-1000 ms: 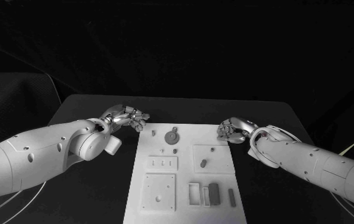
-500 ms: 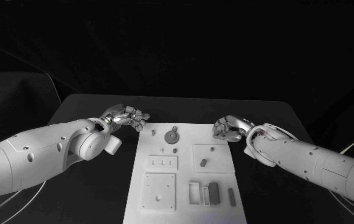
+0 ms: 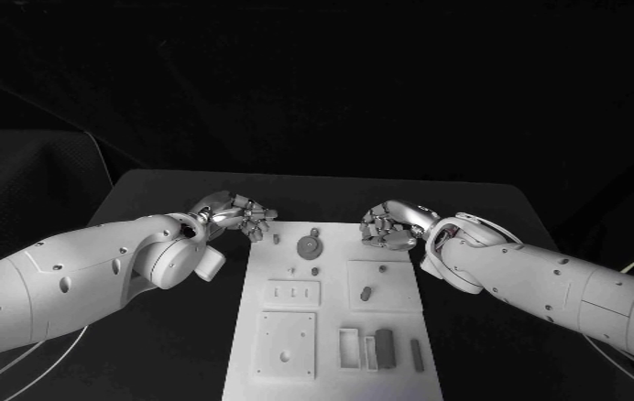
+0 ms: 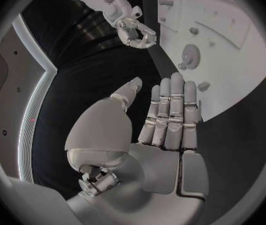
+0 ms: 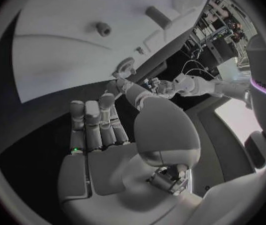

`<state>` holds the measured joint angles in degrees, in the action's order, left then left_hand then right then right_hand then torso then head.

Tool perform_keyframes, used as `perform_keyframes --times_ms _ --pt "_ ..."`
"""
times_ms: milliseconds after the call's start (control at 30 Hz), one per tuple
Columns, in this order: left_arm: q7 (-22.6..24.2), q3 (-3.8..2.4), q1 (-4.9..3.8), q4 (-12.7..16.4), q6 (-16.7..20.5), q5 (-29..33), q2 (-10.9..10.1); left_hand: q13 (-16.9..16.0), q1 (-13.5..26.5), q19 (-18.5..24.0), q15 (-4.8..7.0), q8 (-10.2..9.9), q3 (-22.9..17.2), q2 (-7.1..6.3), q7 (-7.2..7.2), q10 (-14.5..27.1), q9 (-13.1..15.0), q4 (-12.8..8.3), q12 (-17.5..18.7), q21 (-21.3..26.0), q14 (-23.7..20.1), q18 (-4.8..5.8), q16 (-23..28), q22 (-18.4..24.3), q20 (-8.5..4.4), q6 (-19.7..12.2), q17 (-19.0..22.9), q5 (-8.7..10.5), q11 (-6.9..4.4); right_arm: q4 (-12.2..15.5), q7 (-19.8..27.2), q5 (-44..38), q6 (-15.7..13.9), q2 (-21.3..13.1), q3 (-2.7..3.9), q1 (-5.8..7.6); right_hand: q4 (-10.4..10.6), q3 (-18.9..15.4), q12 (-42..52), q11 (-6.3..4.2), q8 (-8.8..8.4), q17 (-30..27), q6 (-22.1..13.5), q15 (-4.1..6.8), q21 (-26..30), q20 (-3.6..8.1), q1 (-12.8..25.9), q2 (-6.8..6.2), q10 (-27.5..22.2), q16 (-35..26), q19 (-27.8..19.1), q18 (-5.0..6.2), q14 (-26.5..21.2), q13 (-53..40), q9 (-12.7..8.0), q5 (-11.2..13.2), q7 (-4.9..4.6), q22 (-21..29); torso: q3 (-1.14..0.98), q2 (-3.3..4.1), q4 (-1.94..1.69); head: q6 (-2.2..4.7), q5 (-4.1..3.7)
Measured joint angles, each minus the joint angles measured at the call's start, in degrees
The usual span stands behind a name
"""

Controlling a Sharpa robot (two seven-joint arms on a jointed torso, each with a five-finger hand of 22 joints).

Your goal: Assemble the parts on the task board

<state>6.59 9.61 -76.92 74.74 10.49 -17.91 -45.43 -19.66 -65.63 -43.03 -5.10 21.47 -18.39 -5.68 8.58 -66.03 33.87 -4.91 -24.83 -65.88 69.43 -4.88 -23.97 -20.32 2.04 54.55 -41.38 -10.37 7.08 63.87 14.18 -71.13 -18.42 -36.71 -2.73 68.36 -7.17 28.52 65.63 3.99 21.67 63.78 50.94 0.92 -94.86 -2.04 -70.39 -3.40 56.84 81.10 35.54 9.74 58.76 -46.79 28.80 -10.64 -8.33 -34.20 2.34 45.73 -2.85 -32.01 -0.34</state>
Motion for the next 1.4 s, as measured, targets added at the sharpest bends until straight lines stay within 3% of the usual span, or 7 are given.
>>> perform_keyframes --times_ms 133,367,467,600,867,1133,1400 --pt "-2.87 0.02 0.00 0.22 0.91 -1.70 1.18 -0.34 1.52 -1.52 0.50 0.00 0.57 -0.33 -0.06 -1.88 0.21 0.57 -0.35 -0.97 1.64 -0.09 -0.70 -0.30 -0.25 1.22 -0.89 0.00 -0.32 2.97 -1.11 -1.28 0.54 0.00 0.07 1.34 0.00 0.00 0.00 0.00 -0.07 0.00 0.00 0.00 0.00 0.00 -0.07 -0.07 0.00 0.00 0.00 0.01 0.00 0.00 -0.02 0.00 0.00 0.00 0.04 -0.20 0.13 0.13 0.14" --pt "-8.89 0.06 0.01 0.77 2.87 -5.66 3.63 -1.77 5.12 -5.74 2.40 0.32 2.72 -1.94 -0.44 -7.11 0.69 1.42 -2.90 -3.50 6.30 -2.05 -3.29 -1.11 -1.00 4.56 -4.37 0.00 -1.91 6.53 -4.05 -3.96 3.08 1.82 0.04 2.69 -0.01 -0.01 0.00 0.00 -0.23 0.01 -0.01 -0.01 0.00 0.00 -0.07 -0.07 0.00 0.00 0.00 0.00 0.00 0.00 -0.09 0.00 -0.01 0.00 0.15 -1.08 0.46 0.24 0.55" --pt "-11.09 0.08 0.00 0.76 3.54 -7.07 4.45 -2.70 7.53 -7.75 3.24 0.32 4.81 -2.51 -0.69 -8.98 0.86 1.64 -4.52 -4.77 7.68 -2.37 -5.06 -1.51 -1.48 6.07 -6.56 0.00 -2.73 6.71 -5.15 -4.88 4.05 3.02 0.04 2.70 -0.01 -0.02 0.00 0.00 -0.24 0.01 -0.01 -0.01 0.00 0.00 0.12 -0.25 0.00 0.22 0.00 0.00 0.00 0.00 -0.09 0.00 -0.01 0.00 0.20 -1.59 0.58 0.19 0.75" --pt "-13.64 0.14 -0.07 0.65 4.35 -8.43 6.26 -3.42 10.08 -8.78 3.46 0.32 7.47 -2.78 -0.91 -9.83 0.89 1.82 -5.56 -5.32 7.98 -2.67 -6.58 -1.73 -1.87 7.07 -8.42 0.00 -3.21 6.34 -6.76 -6.05 5.11 4.96 0.03 2.68 -0.01 -0.02 0.00 -0.21 -0.24 0.01 -0.01 -0.02 0.00 0.00 0.33 -0.47 0.21 0.22 0.00 0.00 0.01 -0.01 -0.08 0.00 -0.01 0.00 0.25 -2.33 0.61 0.16 0.98" --pt "-17.10 0.25 -0.11 1.98 5.16 -10.69 7.56 -3.73 12.53 -8.80 3.62 -0.22 9.94 -3.27 -0.92 -9.83 0.88 2.50 -5.85 -5.55 7.83 -2.67 -7.05 -1.73 -1.85 7.07 -9.68 0.00 -3.21 5.49 -10.11 -8.03 6.45 7.77 -0.13 2.68 -0.03 -0.03 0.22 -0.21 -0.43 0.01 -0.01 -0.03 0.00 0.00 0.33 -0.47 0.21 0.22 0.00 0.00 0.00 -0.01 -0.07 0.00 -0.01 0.00 0.32 -3.48 0.43 -0.04 1.27" --pt "-18.07 0.25 -0.11 2.93 5.47 -11.67 7.34 -3.76 12.73 -8.80 3.76 -0.67 10.91 -3.46 -0.91 -9.46 0.80 2.03 -5.84 -5.55 7.42 -2.64 -7.05 -1.63 -1.85 7.07 -10.16 0.00 -3.29 5.30 -12.75 -9.27 6.89 8.63 -0.18 2.50 -0.03 -0.04 0.22 -0.20 -0.50 0.01 -0.01 -0.04 0.00 0.00 0.33 -0.47 0.21 0.22 0.00 0.00 0.00 -0.01 -0.08 0.00 -0.02 0.00 0.35 -3.78 0.39 0.38 0.99" --pt "-19.01 0.29 -0.10 3.43 5.44 -12.13 7.63 -4.09 7.48 -8.79 3.66 -1.05 9.06 -1.76 -0.92 -8.98 0.80 -0.28 -6.18 -5.55 6.71 -2.63 -7.32 -1.52 -1.84 7.07 -11.60 0.00 -3.20 5.57 -14.23 -9.99 7.08 9.11 -0.18 2.46 -0.03 -0.04 0.22 -0.20 -0.75 0.01 -0.05 -0.07 0.00 0.00 0.33 -0.47 0.21 0.22 0.00 0.00 -0.03 -0.01 -0.09 0.00 -0.06 0.00 0.26 -3.63 0.39 0.58 0.95"
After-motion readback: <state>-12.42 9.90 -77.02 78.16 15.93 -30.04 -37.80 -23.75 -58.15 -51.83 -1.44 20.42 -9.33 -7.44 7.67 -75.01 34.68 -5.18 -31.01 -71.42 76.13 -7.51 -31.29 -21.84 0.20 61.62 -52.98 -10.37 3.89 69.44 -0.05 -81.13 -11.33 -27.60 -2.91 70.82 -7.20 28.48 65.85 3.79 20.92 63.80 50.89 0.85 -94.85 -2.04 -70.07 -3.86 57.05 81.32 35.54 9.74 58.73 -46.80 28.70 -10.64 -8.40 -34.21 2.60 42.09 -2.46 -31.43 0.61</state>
